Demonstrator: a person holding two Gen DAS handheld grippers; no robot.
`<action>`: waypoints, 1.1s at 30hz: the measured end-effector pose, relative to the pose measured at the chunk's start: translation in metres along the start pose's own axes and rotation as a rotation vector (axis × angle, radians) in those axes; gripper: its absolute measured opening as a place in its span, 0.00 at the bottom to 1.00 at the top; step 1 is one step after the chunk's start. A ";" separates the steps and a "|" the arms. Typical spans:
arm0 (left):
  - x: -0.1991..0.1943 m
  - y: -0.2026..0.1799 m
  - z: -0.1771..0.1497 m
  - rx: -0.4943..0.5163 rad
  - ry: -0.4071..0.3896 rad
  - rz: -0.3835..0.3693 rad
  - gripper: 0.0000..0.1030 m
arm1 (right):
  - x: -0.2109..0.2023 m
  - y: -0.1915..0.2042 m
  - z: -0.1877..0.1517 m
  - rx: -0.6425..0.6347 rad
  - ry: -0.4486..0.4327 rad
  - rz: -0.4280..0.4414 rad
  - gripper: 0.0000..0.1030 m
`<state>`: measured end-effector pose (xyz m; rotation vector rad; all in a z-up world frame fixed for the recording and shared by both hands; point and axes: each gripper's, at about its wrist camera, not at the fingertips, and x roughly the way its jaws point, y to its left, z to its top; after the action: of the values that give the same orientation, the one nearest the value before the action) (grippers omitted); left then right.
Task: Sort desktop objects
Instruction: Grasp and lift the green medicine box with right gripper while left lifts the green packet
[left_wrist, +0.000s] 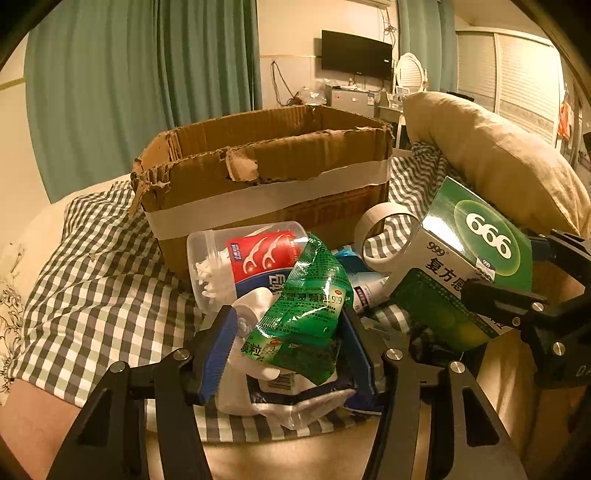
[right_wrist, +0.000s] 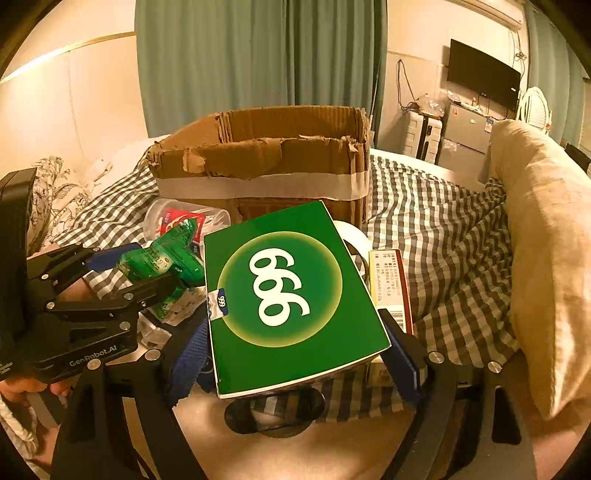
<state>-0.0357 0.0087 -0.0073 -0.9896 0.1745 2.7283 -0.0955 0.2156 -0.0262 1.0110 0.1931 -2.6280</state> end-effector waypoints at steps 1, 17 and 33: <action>-0.002 -0.002 0.000 0.004 0.001 0.000 0.55 | -0.002 0.001 -0.001 0.003 -0.003 0.000 0.82; -0.022 -0.013 0.007 -0.035 0.001 -0.069 0.31 | -0.038 -0.006 -0.002 0.075 -0.063 0.021 0.80; -0.044 0.012 0.029 -0.161 -0.049 -0.140 0.21 | -0.041 -0.012 0.004 0.118 -0.079 0.066 0.80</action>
<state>-0.0239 -0.0055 0.0433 -0.9362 -0.1207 2.6669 -0.0736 0.2361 0.0045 0.9309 -0.0139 -2.6394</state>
